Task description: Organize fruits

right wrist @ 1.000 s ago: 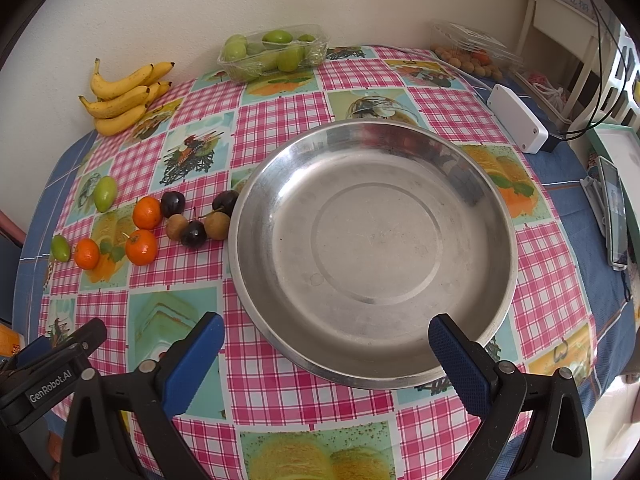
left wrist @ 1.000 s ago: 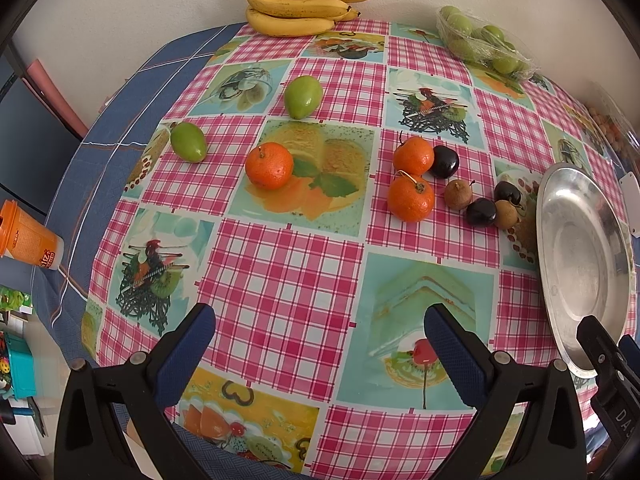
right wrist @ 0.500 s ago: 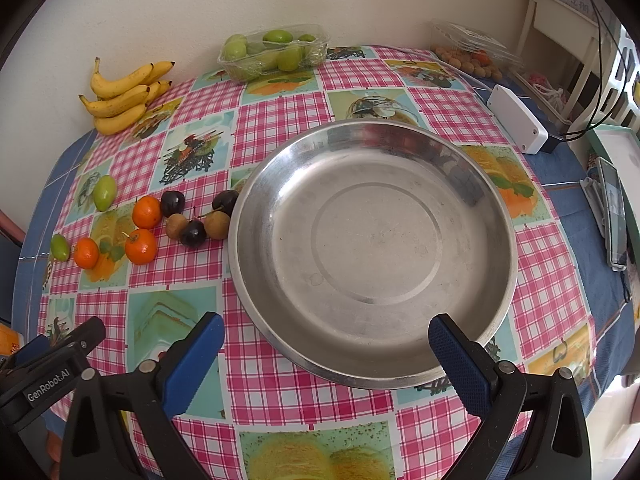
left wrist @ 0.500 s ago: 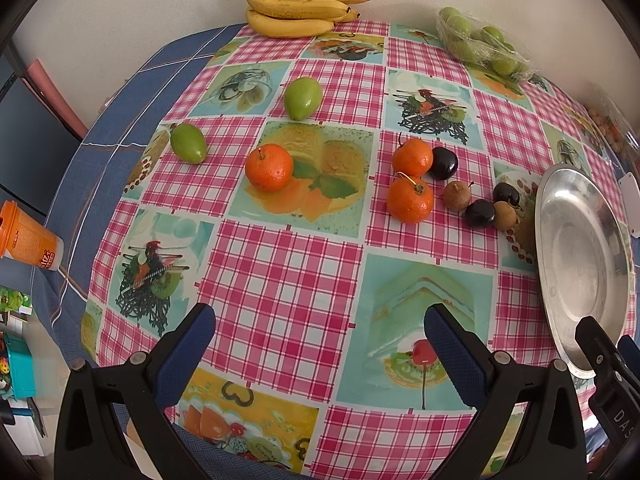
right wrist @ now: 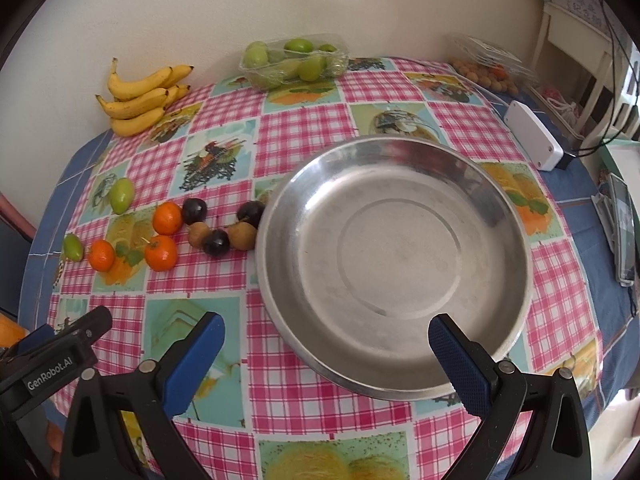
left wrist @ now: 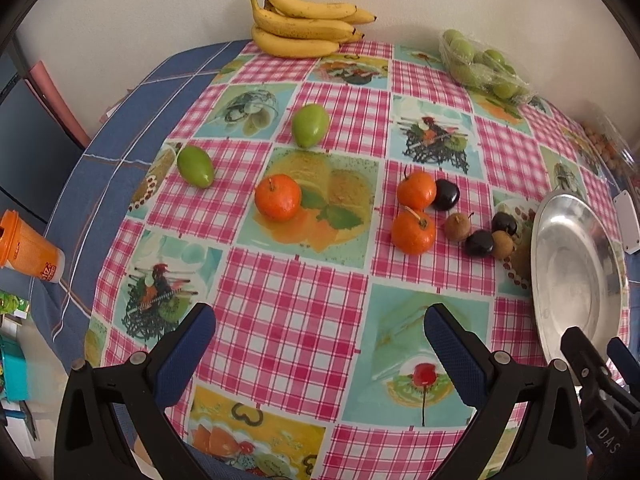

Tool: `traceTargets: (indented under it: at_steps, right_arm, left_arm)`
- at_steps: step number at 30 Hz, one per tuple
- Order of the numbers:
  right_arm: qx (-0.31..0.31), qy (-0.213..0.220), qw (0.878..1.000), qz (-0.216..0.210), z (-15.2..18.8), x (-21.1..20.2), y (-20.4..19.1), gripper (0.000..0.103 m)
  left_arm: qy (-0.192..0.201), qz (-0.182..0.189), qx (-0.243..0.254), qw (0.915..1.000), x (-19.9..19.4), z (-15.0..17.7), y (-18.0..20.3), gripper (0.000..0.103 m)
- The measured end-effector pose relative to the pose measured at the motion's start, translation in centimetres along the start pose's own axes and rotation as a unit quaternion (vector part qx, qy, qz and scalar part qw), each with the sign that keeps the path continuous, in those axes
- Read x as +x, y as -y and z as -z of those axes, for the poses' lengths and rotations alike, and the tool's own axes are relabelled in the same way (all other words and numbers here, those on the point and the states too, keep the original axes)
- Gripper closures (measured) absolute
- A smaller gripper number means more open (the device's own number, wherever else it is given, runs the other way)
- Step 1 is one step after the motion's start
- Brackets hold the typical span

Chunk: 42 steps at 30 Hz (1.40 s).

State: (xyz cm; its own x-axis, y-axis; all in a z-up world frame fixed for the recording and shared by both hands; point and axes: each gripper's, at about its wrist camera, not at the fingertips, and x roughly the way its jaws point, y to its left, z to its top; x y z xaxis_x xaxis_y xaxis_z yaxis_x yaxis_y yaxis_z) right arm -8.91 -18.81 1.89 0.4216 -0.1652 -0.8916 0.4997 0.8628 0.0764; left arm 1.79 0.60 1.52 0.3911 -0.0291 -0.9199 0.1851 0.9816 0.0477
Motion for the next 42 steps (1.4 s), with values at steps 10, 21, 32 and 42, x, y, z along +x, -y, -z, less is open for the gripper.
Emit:
traceTargets:
  at_steps: [10, 21, 32, 42]
  right_arm:
    - [-0.015, 0.041, 0.999, -0.029, -2.0, -0.4, -2.5, 0.000]
    - [-0.054, 0.045, 0.996, -0.055, -5.9, 0.6, -7.5, 0.000]
    - [-0.082, 0.000, 0.990, -0.110, -10.5, 3.8, -14.2, 0.013]
    - [-0.090, -0.048, 0.982, -0.162, -12.7, 9.5, -21.3, 0.032]
  left_arm:
    - [0.016, 0.039, -0.010, 0.9991, 0.3, -2.6, -3.4, 0.000]
    - [0.059, 0.104, 0.020, 0.9926, 0.2, -8.0, -7.9, 0.000]
    - [0.057, 0.074, 0.031, 0.9952, 3.0, -12.6, -12.5, 0.000]
    - [-0.005, 0.071, -0.034, 0.9969, 9.2, -12.7, -16.4, 0.014]
